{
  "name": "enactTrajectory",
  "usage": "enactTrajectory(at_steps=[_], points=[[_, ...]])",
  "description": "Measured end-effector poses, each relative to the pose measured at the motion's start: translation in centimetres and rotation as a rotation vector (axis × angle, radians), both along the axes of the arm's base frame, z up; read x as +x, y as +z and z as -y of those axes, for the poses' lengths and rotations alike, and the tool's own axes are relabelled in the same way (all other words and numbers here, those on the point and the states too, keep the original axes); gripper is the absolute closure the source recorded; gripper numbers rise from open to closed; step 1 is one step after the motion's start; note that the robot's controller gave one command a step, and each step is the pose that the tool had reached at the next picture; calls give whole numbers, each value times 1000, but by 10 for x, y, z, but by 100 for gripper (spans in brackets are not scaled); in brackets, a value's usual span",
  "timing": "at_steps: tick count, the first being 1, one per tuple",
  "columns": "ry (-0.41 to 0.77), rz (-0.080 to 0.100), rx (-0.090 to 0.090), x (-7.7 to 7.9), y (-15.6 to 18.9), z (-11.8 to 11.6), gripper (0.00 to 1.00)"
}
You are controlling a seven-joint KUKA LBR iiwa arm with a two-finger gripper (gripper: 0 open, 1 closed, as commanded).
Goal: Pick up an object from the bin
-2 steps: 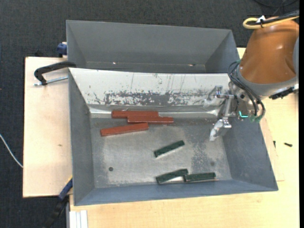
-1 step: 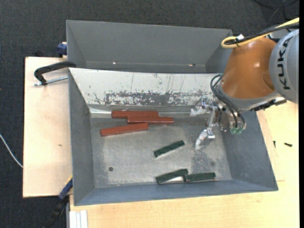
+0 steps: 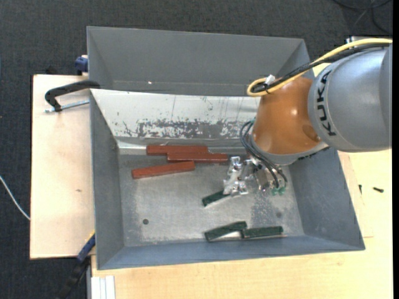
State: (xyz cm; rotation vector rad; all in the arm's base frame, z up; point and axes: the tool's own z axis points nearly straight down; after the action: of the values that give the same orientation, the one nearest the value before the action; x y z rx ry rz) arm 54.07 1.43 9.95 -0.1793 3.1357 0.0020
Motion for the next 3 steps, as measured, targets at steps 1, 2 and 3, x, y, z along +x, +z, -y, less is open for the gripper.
enactTrajectory(at_steps=[1, 2, 3], points=[[0, 0, 0, 0, 0, 0, 0], [0, 0, 0, 0, 0, 0, 0], [80, -8, -3, -1, -22, -14, 100]])
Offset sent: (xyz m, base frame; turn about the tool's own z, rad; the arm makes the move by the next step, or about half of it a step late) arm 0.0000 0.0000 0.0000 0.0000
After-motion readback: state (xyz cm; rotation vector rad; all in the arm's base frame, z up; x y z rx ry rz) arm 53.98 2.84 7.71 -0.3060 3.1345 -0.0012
